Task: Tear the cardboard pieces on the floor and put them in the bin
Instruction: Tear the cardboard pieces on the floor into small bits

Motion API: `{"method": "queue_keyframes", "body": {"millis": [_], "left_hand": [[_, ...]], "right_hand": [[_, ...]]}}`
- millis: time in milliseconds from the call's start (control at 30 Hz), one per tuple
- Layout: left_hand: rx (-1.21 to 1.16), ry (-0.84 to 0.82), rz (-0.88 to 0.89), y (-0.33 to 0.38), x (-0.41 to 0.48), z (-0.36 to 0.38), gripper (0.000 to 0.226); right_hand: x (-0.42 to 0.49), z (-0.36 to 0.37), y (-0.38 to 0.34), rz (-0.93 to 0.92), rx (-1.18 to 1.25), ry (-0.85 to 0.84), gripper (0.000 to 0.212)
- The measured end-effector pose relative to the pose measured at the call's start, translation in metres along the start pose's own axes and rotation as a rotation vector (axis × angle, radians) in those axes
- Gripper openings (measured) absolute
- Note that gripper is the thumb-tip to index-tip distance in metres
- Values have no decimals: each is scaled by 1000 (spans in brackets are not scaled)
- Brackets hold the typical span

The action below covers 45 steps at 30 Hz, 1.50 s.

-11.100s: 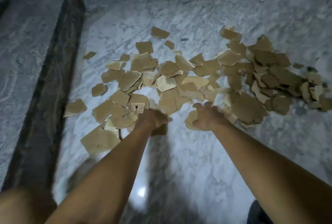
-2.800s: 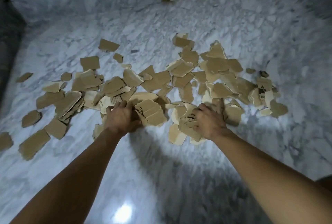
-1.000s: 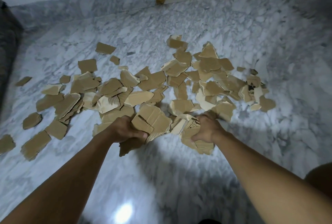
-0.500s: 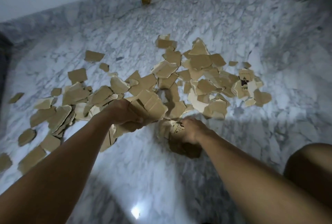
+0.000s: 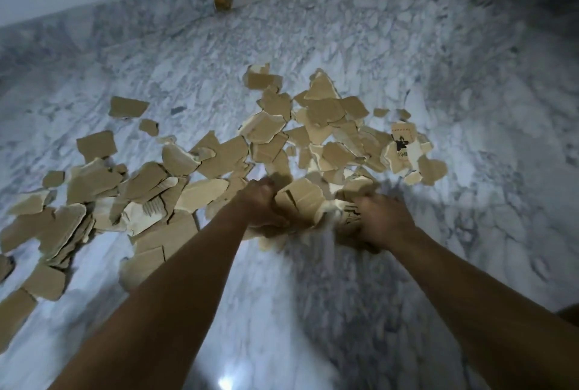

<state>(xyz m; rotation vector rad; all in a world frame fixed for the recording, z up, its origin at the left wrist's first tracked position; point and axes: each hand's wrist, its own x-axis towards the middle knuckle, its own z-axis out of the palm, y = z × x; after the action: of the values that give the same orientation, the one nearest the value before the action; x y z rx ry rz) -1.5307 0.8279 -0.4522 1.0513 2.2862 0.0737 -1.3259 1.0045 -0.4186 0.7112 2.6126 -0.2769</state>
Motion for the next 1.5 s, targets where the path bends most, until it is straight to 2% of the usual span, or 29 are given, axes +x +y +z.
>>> {"method": "queue_keyframes", "body": {"millis": [67, 200, 267, 333, 467, 600, 633, 733, 833, 1067, 1133, 1233, 1300, 1367, 1433, 1500], "left_hand": [[54, 28, 16, 1, 10, 13, 102], [67, 78, 51, 4, 12, 12, 106], [45, 59, 75, 5, 6, 11, 89], [31, 86, 89, 6, 3, 13, 77], [-8, 137, 114, 7, 5, 20, 81], [-88, 156, 72, 5, 0, 31, 86], [-117, 163, 76, 4, -4, 34, 86], [-242, 157, 63, 3, -12, 37, 69], [-395, 166, 5, 1, -18, 35, 78], [-603, 236, -202, -38, -28, -5, 46], [-611, 268, -214, -61, -36, -14, 32], [-592, 306, -217, -88, -57, -23, 32], [-584, 273, -222, -101, -69, -26, 31], [-571, 237, -221, -114, -81, -26, 33], [-572, 221, -244, -129, -93, -22, 42], [-596, 209, -299, -140, -107, -14, 44]], "right_hand": [[-4, 5, 4, -17, 53, 60, 62], [5, -2, 15, 68, 158, -34, 41], [11, -12, 23, 189, 358, -48, 56], [23, -16, 30, 285, 527, 18, 78], [38, -2, 27, 402, 630, 95, 66], [37, 14, 15, 524, 600, 161, 78], [37, 15, 12, 525, 554, 157, 79], [32, 9, 1, 497, 440, 178, 76], [24, 7, -6, 395, 407, 227, 74], [23, -22, 22, 268, 659, 173, 95], [23, -28, 15, 194, 631, 55, 102], [20, -27, -24, 106, 532, -170, 101], [22, -17, -54, 102, 545, -262, 102], [29, -1, -85, 188, 670, -285, 113], [33, 13, -118, 399, 752, -269, 122], [31, 26, -150, 587, 735, -203, 119]]}}
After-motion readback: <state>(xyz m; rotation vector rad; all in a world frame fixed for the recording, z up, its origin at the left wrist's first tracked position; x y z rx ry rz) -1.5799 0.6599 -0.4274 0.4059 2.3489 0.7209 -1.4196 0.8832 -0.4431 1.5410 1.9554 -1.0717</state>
